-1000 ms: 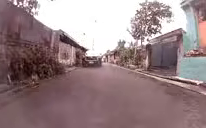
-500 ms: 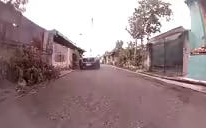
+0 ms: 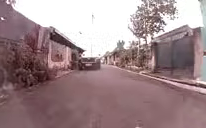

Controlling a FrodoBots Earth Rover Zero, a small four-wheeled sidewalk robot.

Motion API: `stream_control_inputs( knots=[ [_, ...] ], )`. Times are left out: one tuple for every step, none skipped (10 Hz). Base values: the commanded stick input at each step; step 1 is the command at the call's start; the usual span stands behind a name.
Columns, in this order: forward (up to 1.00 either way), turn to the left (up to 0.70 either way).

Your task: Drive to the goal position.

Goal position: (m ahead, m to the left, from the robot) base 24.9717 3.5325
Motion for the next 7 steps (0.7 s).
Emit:
stream_control_inputs(
  knots=[
    [1.0, -0.26],
    [1.0, 0.0],
    [1.0, 0.0],
    [1.0, 0.0],
    [1.0, 0.0],
    [1.0, 0.0],
    [1.0, 0.0]
  ],
)
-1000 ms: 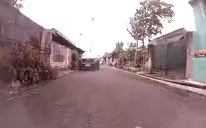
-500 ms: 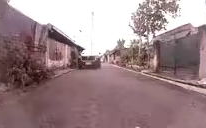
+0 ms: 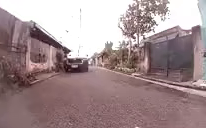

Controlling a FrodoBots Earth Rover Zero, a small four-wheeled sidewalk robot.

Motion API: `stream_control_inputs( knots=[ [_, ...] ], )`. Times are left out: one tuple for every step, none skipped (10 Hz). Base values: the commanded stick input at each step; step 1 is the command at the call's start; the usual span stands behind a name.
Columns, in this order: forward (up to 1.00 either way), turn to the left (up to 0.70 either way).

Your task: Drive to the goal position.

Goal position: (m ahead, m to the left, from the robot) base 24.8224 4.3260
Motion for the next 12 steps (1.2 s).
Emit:
stream_control_inputs(
  knots=[
    [1.0, -0.01],
    [1.0, -0.11],
    [1.0, -0.01],
    [1.0, 0.0],
    [1.0, 0.0],
    [1.0, 0.0],
    [1.0, 0.0],
    [1.0, 0.0],
    [1.0, 0.0],
    [1.0, 0.0],
    [1.0, 0.0],
    [1.0, 0.0]
  ],
)
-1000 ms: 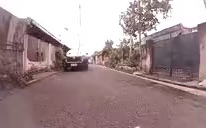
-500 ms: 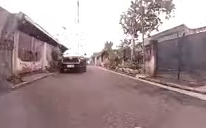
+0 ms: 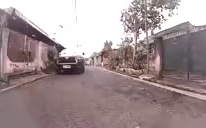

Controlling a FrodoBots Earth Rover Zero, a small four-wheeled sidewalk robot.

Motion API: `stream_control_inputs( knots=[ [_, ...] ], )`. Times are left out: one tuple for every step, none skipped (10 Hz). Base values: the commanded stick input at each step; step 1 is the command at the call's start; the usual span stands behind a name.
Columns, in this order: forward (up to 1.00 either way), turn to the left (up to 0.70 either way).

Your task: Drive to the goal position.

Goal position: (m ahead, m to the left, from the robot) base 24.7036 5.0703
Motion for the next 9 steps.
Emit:
stream_control_inputs(
  knots=[
    [1.0, 0.0],
    [1.0, 0.0],
    [1.0, 0.0],
    [1.0, 0.0],
    [1.0, 0.0],
    [1.0, 0.0],
    [1.0, 0.0],
    [1.0, 0.0],
    [1.0, 0.0]
  ],
)
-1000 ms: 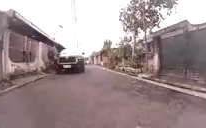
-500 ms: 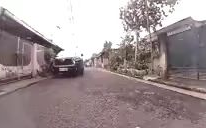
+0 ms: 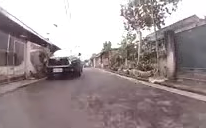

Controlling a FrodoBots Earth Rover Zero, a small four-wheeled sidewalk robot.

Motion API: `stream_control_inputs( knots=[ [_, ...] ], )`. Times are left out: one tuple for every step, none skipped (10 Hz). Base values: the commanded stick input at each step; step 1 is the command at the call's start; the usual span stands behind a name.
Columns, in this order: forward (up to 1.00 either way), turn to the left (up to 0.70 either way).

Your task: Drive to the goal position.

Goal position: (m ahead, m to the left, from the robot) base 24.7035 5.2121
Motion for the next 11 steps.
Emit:
stream_control_inputs(
  knots=[
    [1.0, 0.0],
    [1.0, 0.0],
    [1.0, 0.0],
    [1.0, 0.0],
    [1.0, 0.0],
    [1.0, 0.0],
    [1.0, 0.0],
    [1.0, 0.0],
    [1.0, 0.0],
    [1.0, 0.0],
    [1.0, 0.0]
  ],
)
